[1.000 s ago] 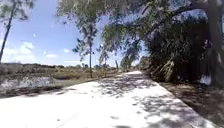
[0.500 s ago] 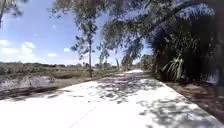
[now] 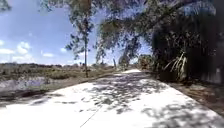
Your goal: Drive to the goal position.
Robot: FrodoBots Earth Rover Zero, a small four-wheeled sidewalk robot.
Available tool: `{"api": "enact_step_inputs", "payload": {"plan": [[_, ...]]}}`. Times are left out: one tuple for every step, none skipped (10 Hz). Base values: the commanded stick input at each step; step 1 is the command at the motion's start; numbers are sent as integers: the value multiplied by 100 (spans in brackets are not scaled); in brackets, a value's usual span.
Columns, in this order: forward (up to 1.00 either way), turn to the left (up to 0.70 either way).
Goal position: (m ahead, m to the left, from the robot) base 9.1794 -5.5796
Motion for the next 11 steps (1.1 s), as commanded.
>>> {"api": "enact_step_inputs", "payload": {"plan": [[70,0],[70,0],[70,0],[70,0],[70,0],[70,0],[70,0],[70,0],[70,0],[70,0],[70,0]]}}
